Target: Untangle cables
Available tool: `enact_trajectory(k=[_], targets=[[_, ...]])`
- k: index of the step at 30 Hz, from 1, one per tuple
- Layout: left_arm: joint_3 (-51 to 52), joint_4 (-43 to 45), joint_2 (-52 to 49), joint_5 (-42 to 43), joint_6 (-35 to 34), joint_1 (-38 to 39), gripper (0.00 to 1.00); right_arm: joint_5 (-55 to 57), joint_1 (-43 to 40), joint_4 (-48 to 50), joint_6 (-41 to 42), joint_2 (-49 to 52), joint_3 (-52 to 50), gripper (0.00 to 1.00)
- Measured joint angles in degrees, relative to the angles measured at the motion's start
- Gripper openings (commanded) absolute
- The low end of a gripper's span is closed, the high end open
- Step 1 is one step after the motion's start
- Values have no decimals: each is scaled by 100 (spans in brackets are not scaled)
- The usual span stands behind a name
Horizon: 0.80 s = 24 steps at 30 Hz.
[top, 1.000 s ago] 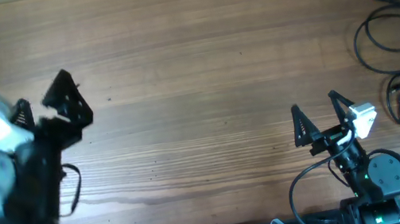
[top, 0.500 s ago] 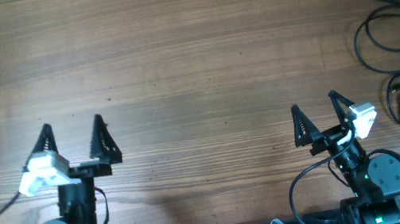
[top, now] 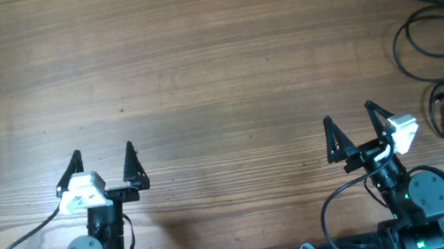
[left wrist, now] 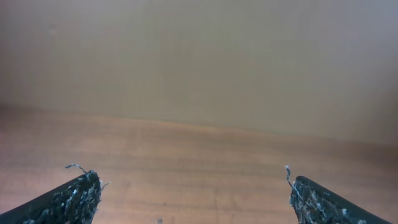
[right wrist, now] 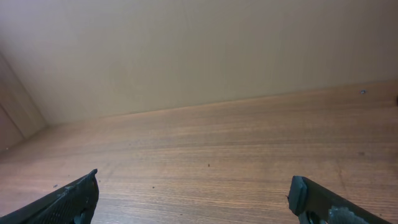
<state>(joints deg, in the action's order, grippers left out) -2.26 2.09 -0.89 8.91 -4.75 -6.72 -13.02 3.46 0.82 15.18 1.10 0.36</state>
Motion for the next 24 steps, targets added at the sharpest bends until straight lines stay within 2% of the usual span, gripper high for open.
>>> enact_trajectory(k=[4, 24], targets=[[131, -553, 9, 0, 4, 0, 100, 0, 0, 0, 0, 0, 0, 100], [157, -557, 9, -2, 20, 0, 100, 0, 0, 2, 0, 0, 0, 100]])
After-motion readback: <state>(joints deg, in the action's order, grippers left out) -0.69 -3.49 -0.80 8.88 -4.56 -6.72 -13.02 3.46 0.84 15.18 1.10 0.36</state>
